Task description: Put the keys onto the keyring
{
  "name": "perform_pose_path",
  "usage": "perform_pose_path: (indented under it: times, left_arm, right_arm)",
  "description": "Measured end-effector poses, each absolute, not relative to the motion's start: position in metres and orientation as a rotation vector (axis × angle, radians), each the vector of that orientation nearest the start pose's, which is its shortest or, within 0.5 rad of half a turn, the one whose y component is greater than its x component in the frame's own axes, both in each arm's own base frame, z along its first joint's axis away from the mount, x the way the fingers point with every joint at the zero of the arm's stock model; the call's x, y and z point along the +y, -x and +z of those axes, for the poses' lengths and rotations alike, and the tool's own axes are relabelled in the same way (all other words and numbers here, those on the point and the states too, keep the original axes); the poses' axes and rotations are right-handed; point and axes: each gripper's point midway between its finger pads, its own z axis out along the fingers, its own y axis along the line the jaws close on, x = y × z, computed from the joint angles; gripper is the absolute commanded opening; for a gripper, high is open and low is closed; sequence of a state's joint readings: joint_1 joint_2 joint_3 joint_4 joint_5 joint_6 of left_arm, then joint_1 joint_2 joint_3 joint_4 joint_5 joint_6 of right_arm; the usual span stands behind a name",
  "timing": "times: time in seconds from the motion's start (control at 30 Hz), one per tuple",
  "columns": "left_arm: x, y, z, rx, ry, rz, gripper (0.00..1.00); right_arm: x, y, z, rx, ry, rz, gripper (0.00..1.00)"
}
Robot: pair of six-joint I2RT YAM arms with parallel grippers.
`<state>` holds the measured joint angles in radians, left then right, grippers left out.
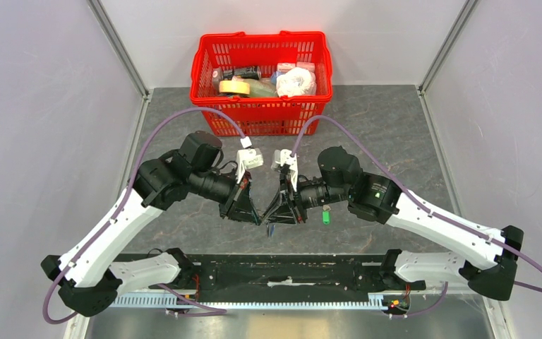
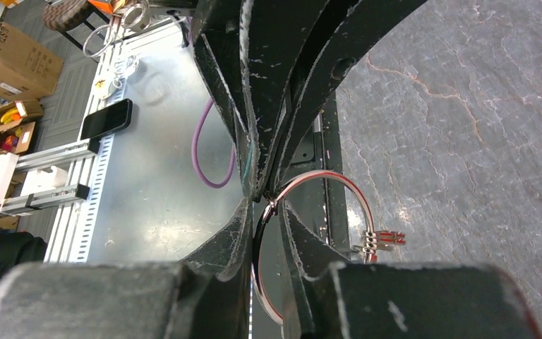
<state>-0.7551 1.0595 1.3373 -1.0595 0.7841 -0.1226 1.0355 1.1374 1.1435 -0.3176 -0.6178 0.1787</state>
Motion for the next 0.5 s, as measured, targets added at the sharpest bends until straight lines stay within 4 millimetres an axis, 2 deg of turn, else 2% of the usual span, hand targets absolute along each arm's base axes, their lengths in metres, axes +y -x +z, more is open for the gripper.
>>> perform_pose_path:
  times: [0.07, 0.17, 0.37, 0.43, 0.5]
  left_arm:
    - [-0.243, -0.071, 0.304, 2.165, -1.156, -1.345, 0.09]
    - [-0.244, -0.07, 0.306, 2.149, -1.166, -1.352, 0.24]
    - [-0.244, -0.064, 0.31, 2.13, -1.189, -1.397, 0.33]
    - [-0.245, -0.064, 0.311, 2.124, -1.19, -1.399, 0.42]
    - [-0.246, -0.065, 0.313, 2.103, -1.194, -1.404, 0.43]
  right_arm:
    - [0.35, -0.082, 0.312, 1.631, 1.268, 1.373, 0.0]
    - [0.35, -0.081, 0.314, 1.615, 1.262, 1.374, 0.0]
    - [0.348, -0.082, 0.309, 1.634, 1.241, 1.355, 0.0]
    - [0.347, -0.084, 0.308, 1.645, 1.223, 1.342, 0.0]
    - [0.346, -0.087, 0.309, 1.659, 1.195, 1.328, 0.0]
